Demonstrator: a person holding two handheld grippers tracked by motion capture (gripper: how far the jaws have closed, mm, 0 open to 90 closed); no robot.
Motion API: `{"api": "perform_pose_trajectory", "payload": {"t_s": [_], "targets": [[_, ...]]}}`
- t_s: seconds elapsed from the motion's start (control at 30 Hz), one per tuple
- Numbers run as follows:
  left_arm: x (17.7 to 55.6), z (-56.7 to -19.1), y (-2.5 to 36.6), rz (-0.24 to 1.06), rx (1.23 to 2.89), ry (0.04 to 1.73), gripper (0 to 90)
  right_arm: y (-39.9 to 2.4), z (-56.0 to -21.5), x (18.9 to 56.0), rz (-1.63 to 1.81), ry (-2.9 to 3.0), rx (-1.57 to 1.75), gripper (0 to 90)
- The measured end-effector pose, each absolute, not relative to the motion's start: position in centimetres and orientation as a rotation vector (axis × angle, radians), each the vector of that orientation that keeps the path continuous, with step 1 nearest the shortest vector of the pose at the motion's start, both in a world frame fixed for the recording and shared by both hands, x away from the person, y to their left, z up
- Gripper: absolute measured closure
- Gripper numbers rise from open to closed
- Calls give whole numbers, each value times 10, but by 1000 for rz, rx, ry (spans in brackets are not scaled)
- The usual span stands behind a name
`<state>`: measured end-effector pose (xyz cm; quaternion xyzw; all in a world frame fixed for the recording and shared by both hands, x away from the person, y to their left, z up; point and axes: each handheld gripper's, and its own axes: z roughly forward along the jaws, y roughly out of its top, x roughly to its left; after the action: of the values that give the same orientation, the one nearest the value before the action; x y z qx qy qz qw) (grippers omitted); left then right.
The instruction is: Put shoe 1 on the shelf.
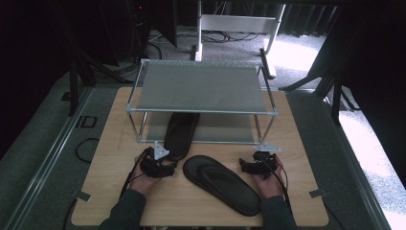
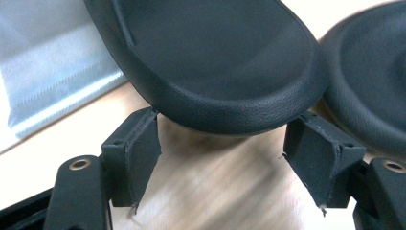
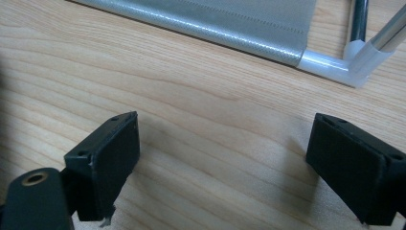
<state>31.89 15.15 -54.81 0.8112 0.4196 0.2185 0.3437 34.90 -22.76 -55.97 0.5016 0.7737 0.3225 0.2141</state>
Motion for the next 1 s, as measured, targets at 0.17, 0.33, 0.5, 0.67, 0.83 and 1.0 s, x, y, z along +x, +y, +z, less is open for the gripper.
{"api": "perform_pose_trajectory", "payload": {"t_s": [0.17, 0.33, 0.5, 0.67, 0.83, 1.0], "targets": [[321, -547, 147, 543, 2105, 1060, 336, -228, -560, 349, 895, 2147, 1392, 111], [324, -549, 139, 530, 2122, 1029, 379, -228, -560, 349, 895, 2147, 1391, 111], [327, -551, 133, 556, 2140, 1044, 390, -228, -560, 349, 895, 2147, 1390, 111], [321, -552, 137, 563, 2092, 1060, 335, -228, -560, 349, 895, 2148, 1389, 111], [321, -550, 139, 552, 2067, 1060, 300, -228, -560, 349, 895, 2148, 1389, 111], [330, -550, 136, 575, 2077, 1081, 323, -228, -560, 349, 895, 2149, 1389, 111]]}}
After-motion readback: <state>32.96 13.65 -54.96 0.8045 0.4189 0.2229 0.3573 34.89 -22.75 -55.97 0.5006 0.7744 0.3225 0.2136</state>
